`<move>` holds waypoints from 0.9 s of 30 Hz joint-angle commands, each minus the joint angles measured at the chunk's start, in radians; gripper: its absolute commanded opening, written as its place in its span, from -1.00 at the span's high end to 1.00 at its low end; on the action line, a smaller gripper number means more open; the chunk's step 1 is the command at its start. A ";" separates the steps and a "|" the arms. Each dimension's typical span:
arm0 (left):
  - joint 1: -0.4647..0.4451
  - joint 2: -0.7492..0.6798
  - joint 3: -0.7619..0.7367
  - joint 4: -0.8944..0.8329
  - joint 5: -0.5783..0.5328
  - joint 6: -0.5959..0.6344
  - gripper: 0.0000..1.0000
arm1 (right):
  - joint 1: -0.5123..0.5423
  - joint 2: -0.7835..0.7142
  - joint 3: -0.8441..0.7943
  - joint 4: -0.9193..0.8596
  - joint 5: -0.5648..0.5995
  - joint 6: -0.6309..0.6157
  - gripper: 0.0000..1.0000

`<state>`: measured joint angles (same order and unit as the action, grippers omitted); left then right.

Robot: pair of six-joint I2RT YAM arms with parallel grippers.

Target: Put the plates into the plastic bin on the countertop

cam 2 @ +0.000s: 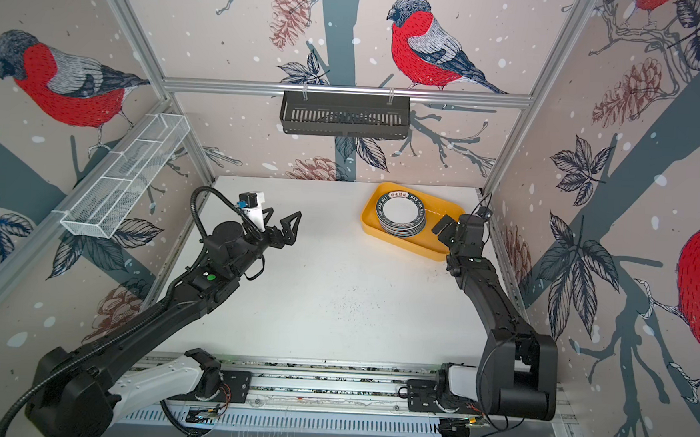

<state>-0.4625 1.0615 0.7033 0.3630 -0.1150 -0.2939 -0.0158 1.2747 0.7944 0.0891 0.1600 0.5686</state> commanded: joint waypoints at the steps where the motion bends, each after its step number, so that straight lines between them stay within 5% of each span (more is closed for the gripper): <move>1: 0.061 -0.002 -0.049 0.073 -0.174 0.047 -0.92 | -0.001 -0.073 -0.077 0.042 0.188 -0.024 -0.99; 8: 0.257 0.010 -0.201 0.227 -0.236 0.063 -0.93 | -0.020 -0.136 -0.200 0.057 0.371 -0.018 -1.00; 11: 0.302 0.006 -0.312 0.411 -0.274 0.165 -0.92 | -0.019 -0.144 -0.255 0.135 0.398 -0.059 -0.99; 19: 0.408 -0.006 -0.574 0.762 -0.253 0.253 -0.92 | 0.006 -0.192 -0.521 0.699 0.373 -0.256 -1.00; 22: 0.435 0.006 -0.606 0.749 -0.224 0.215 -0.92 | 0.004 -0.153 -0.613 0.952 0.316 -0.334 -1.00; 25: 0.437 0.050 -0.616 0.750 -0.201 0.215 -0.92 | 0.003 -0.051 -0.622 1.074 0.278 -0.348 -0.99; 27: 0.439 0.104 -0.648 0.853 -0.200 0.229 -0.93 | 0.007 -0.043 -0.564 0.981 0.210 -0.375 -0.99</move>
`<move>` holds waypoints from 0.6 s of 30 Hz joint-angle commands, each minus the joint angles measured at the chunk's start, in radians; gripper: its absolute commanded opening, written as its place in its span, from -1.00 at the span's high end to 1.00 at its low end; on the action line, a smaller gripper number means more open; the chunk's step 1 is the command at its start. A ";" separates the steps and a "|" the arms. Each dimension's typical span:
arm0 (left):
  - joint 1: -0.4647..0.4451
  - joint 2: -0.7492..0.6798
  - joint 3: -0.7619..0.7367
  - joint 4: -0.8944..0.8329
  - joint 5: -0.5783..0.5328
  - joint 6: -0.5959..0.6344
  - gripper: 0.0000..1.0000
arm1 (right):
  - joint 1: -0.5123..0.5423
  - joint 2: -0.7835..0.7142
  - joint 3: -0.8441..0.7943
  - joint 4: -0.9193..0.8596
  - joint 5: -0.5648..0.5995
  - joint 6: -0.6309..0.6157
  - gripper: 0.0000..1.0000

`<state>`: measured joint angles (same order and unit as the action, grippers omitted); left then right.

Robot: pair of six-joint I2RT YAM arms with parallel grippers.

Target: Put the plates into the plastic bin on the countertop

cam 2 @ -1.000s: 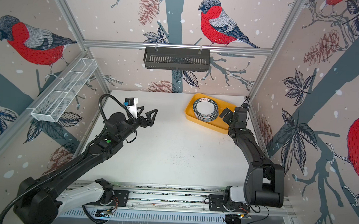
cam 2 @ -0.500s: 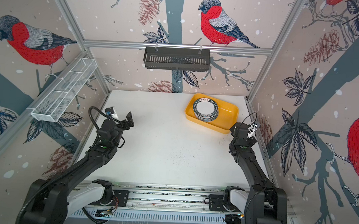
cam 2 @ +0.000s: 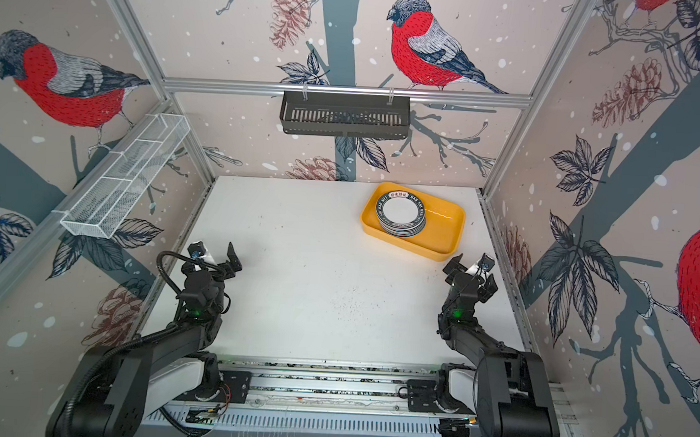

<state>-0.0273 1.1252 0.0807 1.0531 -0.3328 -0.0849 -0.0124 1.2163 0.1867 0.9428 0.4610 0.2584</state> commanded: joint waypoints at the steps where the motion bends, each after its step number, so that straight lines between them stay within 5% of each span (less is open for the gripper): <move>1: 0.004 0.075 -0.041 0.220 0.018 0.028 -0.93 | 0.003 0.015 0.062 0.097 -0.102 -0.061 -0.99; 6: 0.021 0.267 0.003 0.369 0.101 0.015 -0.92 | 0.005 0.195 -0.005 0.552 -0.155 -0.159 -0.99; 11: 0.023 0.425 0.006 0.508 0.155 0.028 -0.92 | 0.010 0.380 -0.026 0.788 -0.130 -0.183 -0.99; 15: 0.024 0.437 0.020 0.510 0.133 0.019 -0.92 | 0.025 0.345 -0.060 0.871 -0.091 -0.198 -0.99; 18: 0.026 0.421 0.061 0.409 0.135 0.015 -0.92 | 0.030 0.172 -0.038 0.627 -0.102 -0.216 -0.99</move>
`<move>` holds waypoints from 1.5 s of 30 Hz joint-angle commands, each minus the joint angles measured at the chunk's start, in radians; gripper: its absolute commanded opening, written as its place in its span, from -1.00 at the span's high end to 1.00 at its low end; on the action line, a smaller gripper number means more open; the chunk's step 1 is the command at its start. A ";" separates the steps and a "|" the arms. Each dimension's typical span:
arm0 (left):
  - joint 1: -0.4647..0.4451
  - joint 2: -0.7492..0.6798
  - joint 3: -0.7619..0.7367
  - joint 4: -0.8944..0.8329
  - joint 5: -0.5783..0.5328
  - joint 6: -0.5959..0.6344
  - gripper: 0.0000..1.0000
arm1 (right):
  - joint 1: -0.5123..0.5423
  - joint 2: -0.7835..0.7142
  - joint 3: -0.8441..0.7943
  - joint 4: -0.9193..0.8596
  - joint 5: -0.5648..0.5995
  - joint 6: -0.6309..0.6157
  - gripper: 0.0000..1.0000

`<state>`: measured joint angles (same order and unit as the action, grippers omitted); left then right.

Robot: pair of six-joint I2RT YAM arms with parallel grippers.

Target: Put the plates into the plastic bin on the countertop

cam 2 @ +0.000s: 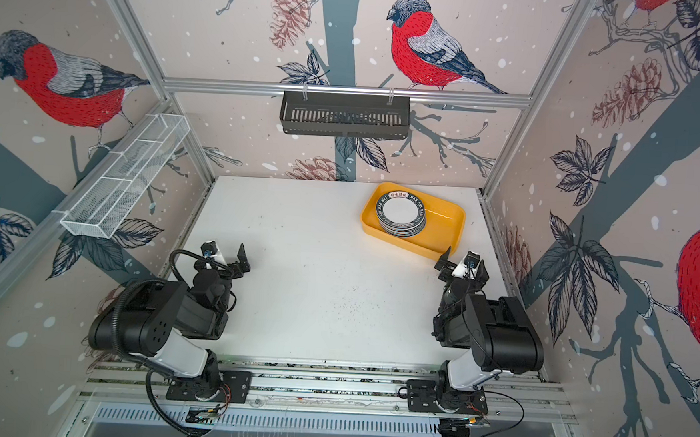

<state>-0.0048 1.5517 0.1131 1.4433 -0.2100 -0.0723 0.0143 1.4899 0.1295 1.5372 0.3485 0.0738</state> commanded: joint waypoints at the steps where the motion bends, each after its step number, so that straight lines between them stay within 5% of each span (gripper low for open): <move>1: 0.002 0.004 0.039 0.013 0.019 0.008 -0.93 | -0.002 -0.169 0.044 -0.099 0.003 -0.006 -0.99; 4: 0.003 -0.001 0.062 -0.037 0.031 0.011 -0.93 | -0.014 -0.300 0.102 -0.432 -0.067 0.036 -0.99; 8: 0.002 0.001 0.058 -0.028 0.032 0.010 -0.93 | -0.020 -0.317 0.057 -0.463 -0.088 0.052 -0.99; 13: 0.002 -0.001 0.059 -0.031 0.032 0.009 -0.92 | -0.014 -0.178 -0.023 -0.258 -0.153 0.042 -0.99; 18: 0.002 -0.001 0.062 -0.038 0.027 0.009 -0.93 | -0.003 0.085 -0.092 0.173 -0.186 0.006 -0.99; 21: 0.002 0.001 0.073 -0.054 0.021 0.011 -0.92 | -0.003 -0.018 -0.009 -0.147 -0.205 0.011 -0.99; 24: -0.005 0.005 0.090 -0.084 0.009 0.018 -0.92 | -0.002 0.055 0.051 -0.153 -0.224 -0.004 -0.99; 26: -0.013 0.009 0.103 -0.100 -0.005 0.020 -0.92 | -0.008 0.024 0.114 -0.337 -0.226 0.009 -0.99; 32: -0.014 0.010 0.106 -0.106 -0.009 0.022 -0.93 | -0.010 0.045 0.097 -0.273 -0.229 0.006 -0.99; 34: -0.017 0.005 0.100 -0.102 -0.010 0.025 -0.93 | -0.006 0.047 0.081 -0.232 -0.220 0.000 -0.99; 38: -0.029 0.005 0.095 -0.087 -0.023 0.038 -0.93 | 0.040 0.050 0.049 -0.160 0.010 0.026 -0.99; 45: -0.046 0.007 0.120 -0.132 0.000 0.071 -0.93 | 0.043 0.051 0.050 -0.162 0.015 0.023 -0.99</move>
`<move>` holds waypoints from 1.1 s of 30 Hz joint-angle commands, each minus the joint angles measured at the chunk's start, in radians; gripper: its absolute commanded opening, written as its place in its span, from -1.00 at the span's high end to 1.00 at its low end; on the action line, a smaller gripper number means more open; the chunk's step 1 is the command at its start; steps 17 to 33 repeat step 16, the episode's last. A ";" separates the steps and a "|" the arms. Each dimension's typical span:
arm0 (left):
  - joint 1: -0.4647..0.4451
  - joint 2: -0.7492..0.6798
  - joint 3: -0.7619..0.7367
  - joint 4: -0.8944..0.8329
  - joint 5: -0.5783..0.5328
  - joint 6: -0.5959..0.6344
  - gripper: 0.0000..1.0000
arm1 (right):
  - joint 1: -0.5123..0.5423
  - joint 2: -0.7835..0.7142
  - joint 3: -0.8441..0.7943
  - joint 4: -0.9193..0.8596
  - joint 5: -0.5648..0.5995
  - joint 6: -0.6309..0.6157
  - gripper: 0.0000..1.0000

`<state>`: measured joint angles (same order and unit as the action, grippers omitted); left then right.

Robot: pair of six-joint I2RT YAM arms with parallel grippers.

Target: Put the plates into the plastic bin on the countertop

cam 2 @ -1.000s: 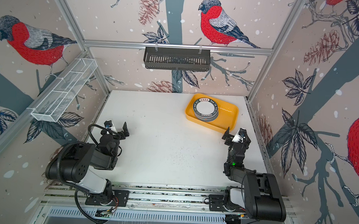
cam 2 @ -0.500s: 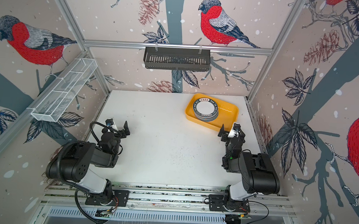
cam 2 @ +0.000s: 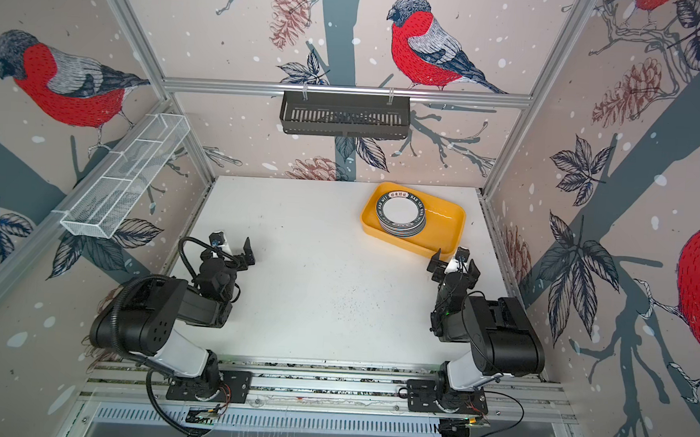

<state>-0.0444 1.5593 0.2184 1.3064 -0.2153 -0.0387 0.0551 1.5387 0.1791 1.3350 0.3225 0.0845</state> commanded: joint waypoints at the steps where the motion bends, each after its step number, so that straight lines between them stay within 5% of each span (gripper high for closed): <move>1: -0.006 0.002 0.011 0.015 0.007 0.039 -0.93 | 0.002 0.001 0.001 0.040 0.041 0.014 -0.99; 33: -0.009 0.000 0.006 0.020 0.017 0.045 -0.93 | -0.013 0.000 -0.003 0.042 0.004 0.023 -0.99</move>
